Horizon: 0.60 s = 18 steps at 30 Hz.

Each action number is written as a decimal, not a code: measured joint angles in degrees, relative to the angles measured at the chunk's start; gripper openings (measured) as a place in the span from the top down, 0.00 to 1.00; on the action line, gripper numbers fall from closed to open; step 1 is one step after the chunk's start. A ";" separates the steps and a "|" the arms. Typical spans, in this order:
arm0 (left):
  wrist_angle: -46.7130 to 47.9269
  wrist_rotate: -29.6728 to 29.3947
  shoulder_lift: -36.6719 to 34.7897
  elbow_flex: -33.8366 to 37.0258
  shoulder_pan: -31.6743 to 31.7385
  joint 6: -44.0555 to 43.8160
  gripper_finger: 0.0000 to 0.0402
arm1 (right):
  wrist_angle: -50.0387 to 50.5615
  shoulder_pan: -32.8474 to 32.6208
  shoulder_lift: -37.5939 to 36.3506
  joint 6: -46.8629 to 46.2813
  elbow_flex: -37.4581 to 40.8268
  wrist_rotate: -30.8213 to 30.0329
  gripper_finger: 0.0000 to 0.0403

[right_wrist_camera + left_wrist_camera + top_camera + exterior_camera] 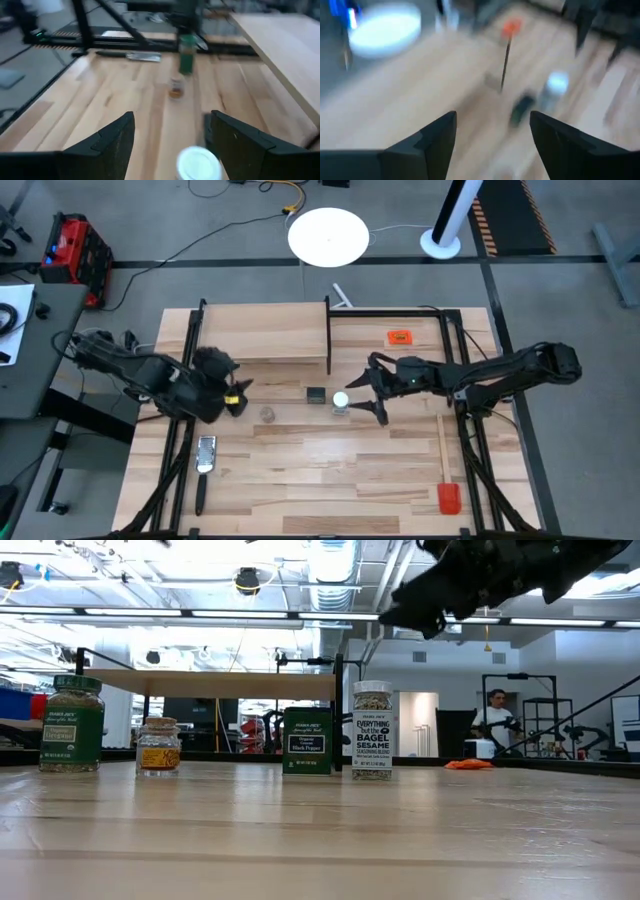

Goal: Shelf spices
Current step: Return to Home Position

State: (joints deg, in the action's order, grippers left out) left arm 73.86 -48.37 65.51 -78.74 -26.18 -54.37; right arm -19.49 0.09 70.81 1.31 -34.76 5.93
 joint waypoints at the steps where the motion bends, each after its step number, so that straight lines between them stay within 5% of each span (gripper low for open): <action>1: -3.49 -3.54 -0.09 -0.07 -0.60 4.06 0.40 | -0.53 -0.75 0.00 1.70 0.00 0.02 0.35; 6: -25.34 -11.20 -0.32 2.14 -1.61 33.99 0.40 | -8.97 -2.48 -0.60 4.22 -1.26 0.17 0.35; 13: -58.78 17.36 0.16 8.34 3.48 62.12 0.40 | -9.86 -5.61 -6.68 11.31 -6.34 0.26 0.35; 18: -62.55 23.30 -2.12 13.38 8.14 64.38 0.40 | -4.05 -7.90 -16.19 12.73 -6.67 -0.02 0.35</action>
State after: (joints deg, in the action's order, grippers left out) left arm 11.31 -25.07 63.39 -65.36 -18.04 10.00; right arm -23.54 -7.81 54.62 14.04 -41.43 5.91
